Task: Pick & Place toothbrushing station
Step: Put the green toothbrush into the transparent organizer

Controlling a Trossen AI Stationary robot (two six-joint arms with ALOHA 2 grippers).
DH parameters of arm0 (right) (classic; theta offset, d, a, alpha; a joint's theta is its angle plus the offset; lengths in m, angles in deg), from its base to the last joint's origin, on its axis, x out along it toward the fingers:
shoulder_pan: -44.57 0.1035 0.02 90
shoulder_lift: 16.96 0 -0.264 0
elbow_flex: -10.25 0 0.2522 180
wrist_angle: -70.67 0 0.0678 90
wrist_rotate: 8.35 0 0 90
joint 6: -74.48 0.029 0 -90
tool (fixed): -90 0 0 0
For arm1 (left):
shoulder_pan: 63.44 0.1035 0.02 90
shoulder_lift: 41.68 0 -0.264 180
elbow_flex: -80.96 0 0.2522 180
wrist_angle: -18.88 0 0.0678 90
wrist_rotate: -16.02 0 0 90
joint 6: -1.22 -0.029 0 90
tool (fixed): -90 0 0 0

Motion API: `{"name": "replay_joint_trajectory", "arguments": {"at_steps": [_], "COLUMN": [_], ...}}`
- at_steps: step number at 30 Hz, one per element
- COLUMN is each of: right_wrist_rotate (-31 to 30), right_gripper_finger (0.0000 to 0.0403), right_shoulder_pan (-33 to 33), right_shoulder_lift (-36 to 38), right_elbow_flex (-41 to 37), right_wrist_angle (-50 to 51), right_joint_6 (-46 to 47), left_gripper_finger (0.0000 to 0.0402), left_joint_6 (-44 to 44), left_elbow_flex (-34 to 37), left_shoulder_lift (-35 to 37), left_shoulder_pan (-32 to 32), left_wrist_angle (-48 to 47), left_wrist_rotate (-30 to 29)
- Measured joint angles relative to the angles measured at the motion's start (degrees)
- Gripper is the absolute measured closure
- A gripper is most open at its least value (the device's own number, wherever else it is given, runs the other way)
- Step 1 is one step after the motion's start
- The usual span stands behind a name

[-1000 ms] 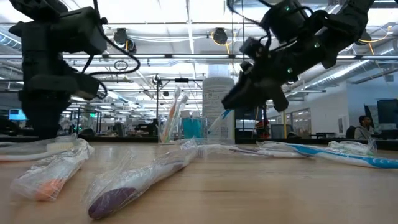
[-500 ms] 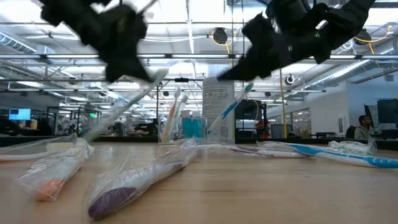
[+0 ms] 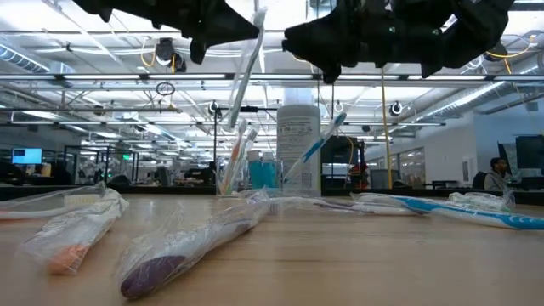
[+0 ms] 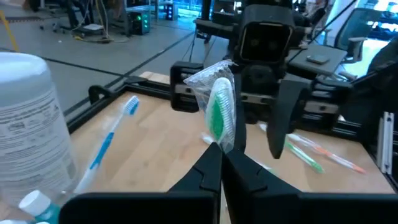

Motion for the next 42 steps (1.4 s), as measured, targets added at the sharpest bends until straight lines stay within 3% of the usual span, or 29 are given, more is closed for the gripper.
{"name": "replay_joint_trajectory", "arguments": {"at_steps": [6,19,29,36,42], "right_wrist_rotate": [-6.4,-4.4,-4.2,-4.3,-4.2], "right_gripper_finger": [0.0293,0.0294,0.0386,0.0368,0.0387], "right_shoulder_pan": [-0.1,-1.7,-2.1,-2.4,-3.8], "right_shoulder_lift": [-4.7,-12.2,-12.7,-12.7,-11.4], "right_elbow_flex": [1.6,10.0,10.1,10.1,10.1], "right_wrist_angle": [-5.0,-5.7,-5.3,-3.7,0.8], "right_joint_6": [0.7,2.1,1.6,0.6,-0.1], "left_gripper_finger": [0.0396,0.0397,0.0395,0.0377,0.0391], "left_joint_6": [0.0,-1.7,-7.5,-7.3,-7.4], "left_elbow_flex": [0.0,0.0,0.0,0.0,0.0], "left_shoulder_lift": [0.0,-0.2,-0.2,-0.2,-0.2], "left_shoulder_pan": [0.8,0.8,0.6,0.6,0.7], "left_wrist_angle": [0.2,1.0,0.4,-1.8,-3.0], "left_wrist_rotate": [0.0,0.2,0.4,0.4,0.0]}}
